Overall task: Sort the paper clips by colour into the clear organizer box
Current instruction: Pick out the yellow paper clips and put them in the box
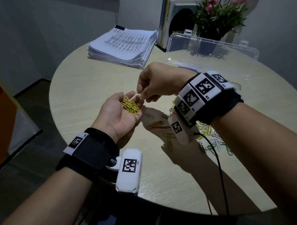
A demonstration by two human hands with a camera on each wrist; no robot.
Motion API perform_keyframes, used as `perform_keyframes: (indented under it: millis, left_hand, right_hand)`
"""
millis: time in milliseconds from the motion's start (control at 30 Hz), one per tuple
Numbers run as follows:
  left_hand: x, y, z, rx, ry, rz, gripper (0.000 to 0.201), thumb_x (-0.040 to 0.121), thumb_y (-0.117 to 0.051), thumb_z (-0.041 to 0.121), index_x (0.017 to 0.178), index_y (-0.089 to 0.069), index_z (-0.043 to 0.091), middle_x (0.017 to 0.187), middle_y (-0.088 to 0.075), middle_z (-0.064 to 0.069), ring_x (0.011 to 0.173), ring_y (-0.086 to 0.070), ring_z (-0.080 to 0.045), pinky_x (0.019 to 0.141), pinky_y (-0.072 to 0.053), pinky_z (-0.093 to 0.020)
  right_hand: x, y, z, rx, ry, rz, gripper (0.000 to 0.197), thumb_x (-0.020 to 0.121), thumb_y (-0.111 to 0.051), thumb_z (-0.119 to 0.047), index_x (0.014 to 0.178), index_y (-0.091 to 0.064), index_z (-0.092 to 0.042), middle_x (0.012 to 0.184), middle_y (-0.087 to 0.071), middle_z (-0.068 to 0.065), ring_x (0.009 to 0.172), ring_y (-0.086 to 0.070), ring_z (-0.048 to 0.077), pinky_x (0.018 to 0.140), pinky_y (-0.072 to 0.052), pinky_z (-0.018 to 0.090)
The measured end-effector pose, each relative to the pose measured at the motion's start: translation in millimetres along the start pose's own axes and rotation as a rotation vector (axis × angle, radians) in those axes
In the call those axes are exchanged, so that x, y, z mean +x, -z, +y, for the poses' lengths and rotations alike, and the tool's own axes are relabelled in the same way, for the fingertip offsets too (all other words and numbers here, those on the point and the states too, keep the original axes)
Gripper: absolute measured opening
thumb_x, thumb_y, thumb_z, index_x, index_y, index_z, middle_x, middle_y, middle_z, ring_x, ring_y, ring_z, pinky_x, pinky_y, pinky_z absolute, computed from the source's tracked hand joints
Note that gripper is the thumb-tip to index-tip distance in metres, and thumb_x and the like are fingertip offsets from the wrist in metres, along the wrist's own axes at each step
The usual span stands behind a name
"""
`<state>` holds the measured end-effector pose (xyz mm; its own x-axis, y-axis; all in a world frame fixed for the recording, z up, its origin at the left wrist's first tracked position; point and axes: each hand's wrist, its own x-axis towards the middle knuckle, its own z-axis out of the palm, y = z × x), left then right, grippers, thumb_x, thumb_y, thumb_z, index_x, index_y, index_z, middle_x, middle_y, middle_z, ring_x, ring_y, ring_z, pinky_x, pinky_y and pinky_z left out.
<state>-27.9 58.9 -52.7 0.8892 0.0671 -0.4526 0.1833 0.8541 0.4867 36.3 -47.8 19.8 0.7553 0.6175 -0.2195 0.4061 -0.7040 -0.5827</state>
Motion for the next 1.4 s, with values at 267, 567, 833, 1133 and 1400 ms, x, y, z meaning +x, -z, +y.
perform_keyframes:
  millis: [267,567,833,1133,1400]
  left_hand:
    - [-6.3,-4.3,-13.7,0.004,0.044,0.022,0.037,0.102,-0.028,0.025,0.092,-0.056,0.003,0.088,-0.057,-0.013,0.082,-0.057,-0.023,0.074,-0.047,-0.035]
    - [-15.3,3.1,-17.6,-0.005,0.04,0.049,0.034,0.102,-0.031,0.025,0.095,-0.057,0.004,0.091,-0.058,-0.012,0.084,-0.058,-0.021,0.069,-0.047,-0.034]
    - [-16.5,5.5,-16.8,-0.026,0.034,0.047,0.034,0.102,-0.03,0.026,0.093,-0.056,0.005,0.088,-0.057,-0.011,0.082,-0.058,-0.021,0.071,-0.048,-0.033]
    - [-15.8,5.4,-16.0,-0.033,0.045,0.042,0.034,0.102,-0.03,0.025,0.093,-0.055,0.004,0.088,-0.058,-0.012,0.082,-0.058,-0.022,0.071,-0.047,-0.034]
    - [-22.8,6.4,-18.5,-0.028,0.053,0.042,0.035,0.102,-0.031,0.025,0.092,-0.057,0.004,0.089,-0.057,-0.012,0.083,-0.058,-0.021,0.075,-0.048,-0.032]
  right_hand:
    - [-19.4,4.9,16.0,-0.104,-0.106,0.08,0.009,0.087,-0.063,0.0,0.093,-0.069,-0.002,0.076,-0.068,0.009,0.064,-0.066,0.015,0.062,-0.058,0.023]
    - [-39.0,-20.2,34.2,-0.32,-0.107,-0.039,0.011,0.08,-0.073,-0.013,0.09,-0.07,-0.016,0.068,-0.061,-0.01,0.055,-0.053,0.0,0.058,-0.049,0.018]
    - [-45.4,-23.3,40.3,-0.397,-0.134,-0.147,0.009,0.075,-0.078,-0.024,0.079,-0.071,-0.025,0.074,-0.066,-0.013,0.073,-0.059,0.004,0.072,-0.05,0.025]
    - [-37.0,-29.0,37.4,-0.462,-0.128,-0.018,0.015,0.084,-0.07,-0.025,0.097,-0.07,-0.019,0.092,-0.066,-0.004,0.083,-0.058,0.013,0.062,-0.046,0.022]
    - [-46.6,-20.3,37.0,-0.434,-0.153,-0.02,0.016,0.082,-0.071,-0.022,0.097,-0.069,-0.017,0.089,-0.065,-0.003,0.078,-0.057,0.012,0.068,-0.046,0.024]
